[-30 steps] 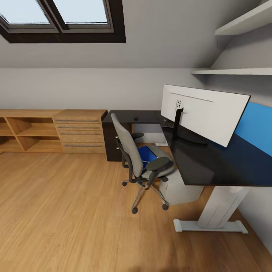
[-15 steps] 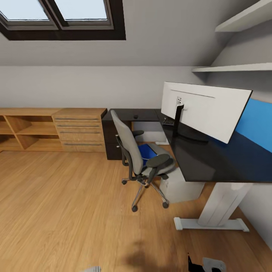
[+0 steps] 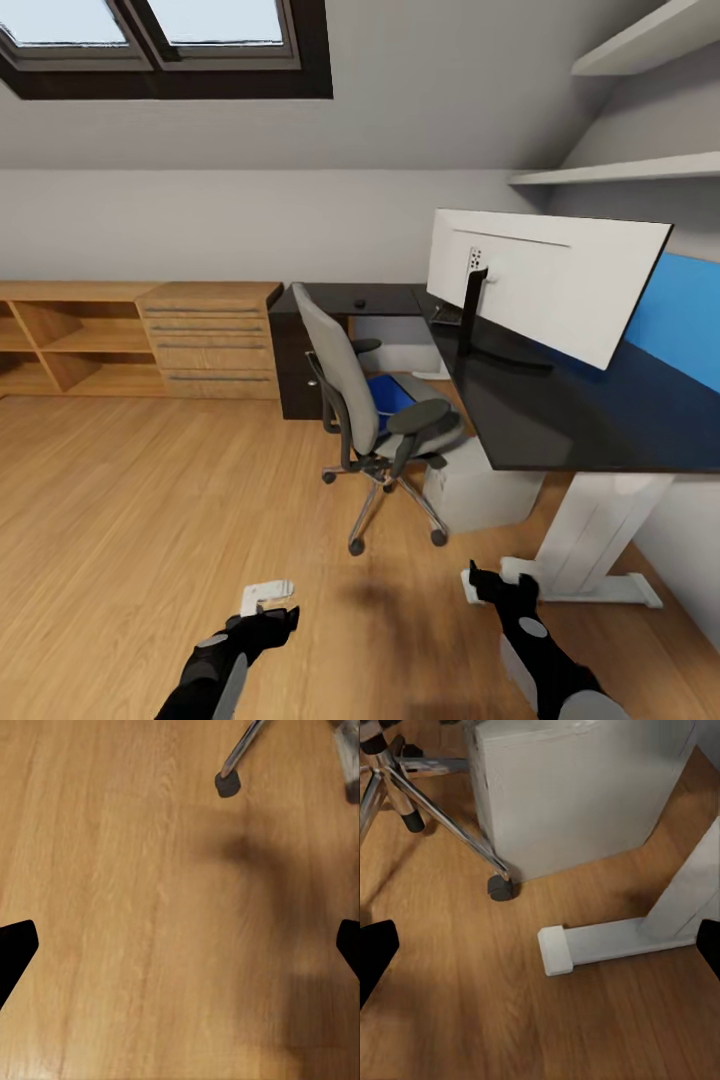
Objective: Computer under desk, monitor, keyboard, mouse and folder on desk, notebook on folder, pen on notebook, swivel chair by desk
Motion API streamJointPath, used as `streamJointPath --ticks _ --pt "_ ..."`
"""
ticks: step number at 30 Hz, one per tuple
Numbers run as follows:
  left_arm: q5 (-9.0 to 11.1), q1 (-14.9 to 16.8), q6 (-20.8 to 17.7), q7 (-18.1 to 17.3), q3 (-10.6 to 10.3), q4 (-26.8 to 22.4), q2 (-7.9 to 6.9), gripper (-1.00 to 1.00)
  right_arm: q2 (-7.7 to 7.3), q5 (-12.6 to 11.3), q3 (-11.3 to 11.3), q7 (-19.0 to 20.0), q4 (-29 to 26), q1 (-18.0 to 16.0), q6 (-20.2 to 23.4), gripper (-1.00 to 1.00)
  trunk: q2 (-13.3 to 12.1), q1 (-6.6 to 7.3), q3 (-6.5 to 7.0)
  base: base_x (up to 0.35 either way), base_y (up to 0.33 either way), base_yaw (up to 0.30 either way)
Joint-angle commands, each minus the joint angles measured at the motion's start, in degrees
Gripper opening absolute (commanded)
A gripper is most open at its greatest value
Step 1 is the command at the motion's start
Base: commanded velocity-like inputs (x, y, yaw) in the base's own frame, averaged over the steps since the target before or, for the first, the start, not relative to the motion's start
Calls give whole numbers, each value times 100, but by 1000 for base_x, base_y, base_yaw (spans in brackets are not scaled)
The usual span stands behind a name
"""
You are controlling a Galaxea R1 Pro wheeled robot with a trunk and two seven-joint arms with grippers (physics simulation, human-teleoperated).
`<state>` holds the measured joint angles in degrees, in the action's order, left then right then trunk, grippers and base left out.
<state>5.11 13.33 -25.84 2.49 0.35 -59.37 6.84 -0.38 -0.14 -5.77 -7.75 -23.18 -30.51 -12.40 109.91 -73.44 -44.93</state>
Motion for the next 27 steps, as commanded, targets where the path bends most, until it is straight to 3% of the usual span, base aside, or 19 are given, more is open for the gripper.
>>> streamJointPath --ticks 1,6,8,17,23,27 --pt "45 111 -81 37 3 -10 31 100 2 -7 -11 -5 62 -139 -23 100 44 -22 -25 0 0 0" --pt "66 283 -144 26 17 1 65 100 -4 -10 -17 -7 148 -537 -27 100 245 -132 -115 0 0 0" --pt "162 314 -142 7 16 131 78 100 -5 -1 -20 -7 154 -667 -51 100 325 -176 -150 0 0 0" --pt "237 336 -154 20 9 -325 78 100 2 -7 -28 -8 158 -756 -544 100 686 -373 -312 0 0 0" --pt "232 337 -132 35 34 -183 66 100 145 -20 -29 -8 162 -842 -600 100 927 -505 -420 0 0 0" --pt "210 335 -69 55 60 -84 20 100 225 -166 -30 -25 174 -1151 -630 100 1087 -593 -492 0 0 0"
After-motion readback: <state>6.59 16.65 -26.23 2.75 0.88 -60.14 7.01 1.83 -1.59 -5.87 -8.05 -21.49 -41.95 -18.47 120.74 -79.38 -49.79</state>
